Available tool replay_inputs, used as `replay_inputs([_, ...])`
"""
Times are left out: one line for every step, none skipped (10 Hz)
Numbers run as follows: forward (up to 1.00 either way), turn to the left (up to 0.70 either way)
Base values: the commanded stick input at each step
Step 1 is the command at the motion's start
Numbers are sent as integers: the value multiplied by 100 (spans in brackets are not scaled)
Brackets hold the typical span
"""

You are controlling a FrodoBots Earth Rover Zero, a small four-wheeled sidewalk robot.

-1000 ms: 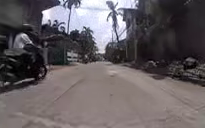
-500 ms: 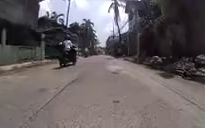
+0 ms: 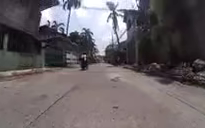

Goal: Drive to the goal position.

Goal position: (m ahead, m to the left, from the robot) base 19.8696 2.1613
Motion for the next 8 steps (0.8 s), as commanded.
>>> replay_inputs([99,0])
replay_inputs([99,0])
replay_inputs([99,0])
replay_inputs([99,0])
replay_inputs([99,0])
replay_inputs([99,0])
replay_inputs([99,0])
replay_inputs([99,0])
